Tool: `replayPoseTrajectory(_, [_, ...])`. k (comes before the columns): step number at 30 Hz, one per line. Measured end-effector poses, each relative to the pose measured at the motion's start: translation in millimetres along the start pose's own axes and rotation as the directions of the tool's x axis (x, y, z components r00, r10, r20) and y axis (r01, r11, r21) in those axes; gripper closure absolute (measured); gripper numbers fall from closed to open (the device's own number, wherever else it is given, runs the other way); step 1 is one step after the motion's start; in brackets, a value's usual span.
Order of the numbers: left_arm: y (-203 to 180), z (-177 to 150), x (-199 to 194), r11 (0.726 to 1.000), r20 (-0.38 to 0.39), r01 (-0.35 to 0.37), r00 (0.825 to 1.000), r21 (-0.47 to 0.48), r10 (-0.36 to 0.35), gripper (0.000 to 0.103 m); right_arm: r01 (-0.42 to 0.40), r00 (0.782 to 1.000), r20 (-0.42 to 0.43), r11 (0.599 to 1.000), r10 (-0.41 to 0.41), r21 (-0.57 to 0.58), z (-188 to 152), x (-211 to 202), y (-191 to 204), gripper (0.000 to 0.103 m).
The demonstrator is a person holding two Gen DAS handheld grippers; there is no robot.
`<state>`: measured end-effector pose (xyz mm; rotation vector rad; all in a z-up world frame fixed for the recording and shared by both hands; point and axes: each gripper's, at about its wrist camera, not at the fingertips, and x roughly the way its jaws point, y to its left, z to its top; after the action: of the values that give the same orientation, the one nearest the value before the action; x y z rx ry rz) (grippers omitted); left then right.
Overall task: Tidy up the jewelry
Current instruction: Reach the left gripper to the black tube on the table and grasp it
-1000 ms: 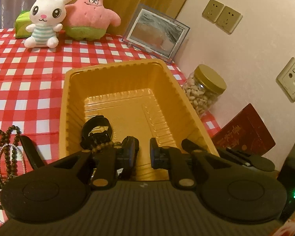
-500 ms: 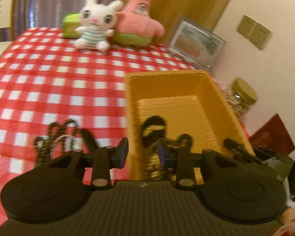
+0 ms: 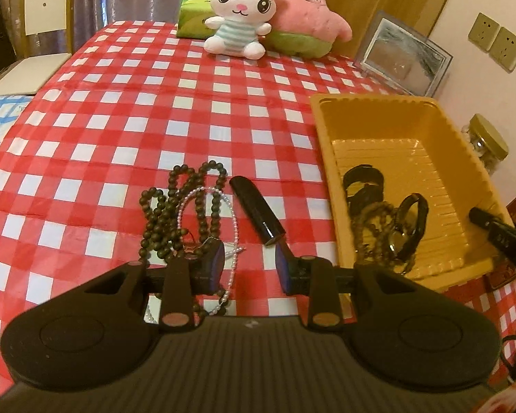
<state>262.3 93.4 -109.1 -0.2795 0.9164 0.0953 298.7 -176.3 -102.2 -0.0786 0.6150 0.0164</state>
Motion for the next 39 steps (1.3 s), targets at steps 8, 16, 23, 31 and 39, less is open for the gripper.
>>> replayPoseTrajectory(8, [-9.9, 0.2, 16.2, 0.999, 0.007, -0.002, 1.0, 0.039, 0.002, 0.069, 0.034, 0.999, 0.003, 0.999, -0.034, 0.013, -1.2, -3.4, -1.1, 0.1])
replayPoseTrajectory(16, [-22.0, 5.1, 47.0, 0.997, 0.003, -0.01, 1.0, 0.081, 0.01, 0.065, 0.055, 0.998, 0.004, 0.998, -0.055, 0.026, -1.7, -2.0, -1.0, 0.099])
replayPoseTrajectory(23, [-22.5, 8.6, 68.8, 0.996, -0.012, -0.031, 0.999, 0.085, 0.032, 0.065, 0.067, 0.998, 0.006, 0.997, -0.067, 0.034, -0.1, 0.3, -0.1, 0.099])
replayPoseTrajectory(31, [-23.8, 14.7, 85.1, 0.991, 0.003, -0.047, 0.999, 0.123, 0.047, 0.068, 0.066, 0.998, 0.002, 0.997, -0.066, 0.036, -0.3, 1.4, -0.2, 0.098])
replayPoseTrajectory(39, [-19.5, 9.6, 82.5, 0.979, 0.005, -0.016, 1.0, 0.202, 0.015, 0.082, 0.065, 0.998, -0.003, 0.997, -0.065, 0.042, 0.0, 1.7, -0.8, 0.098])
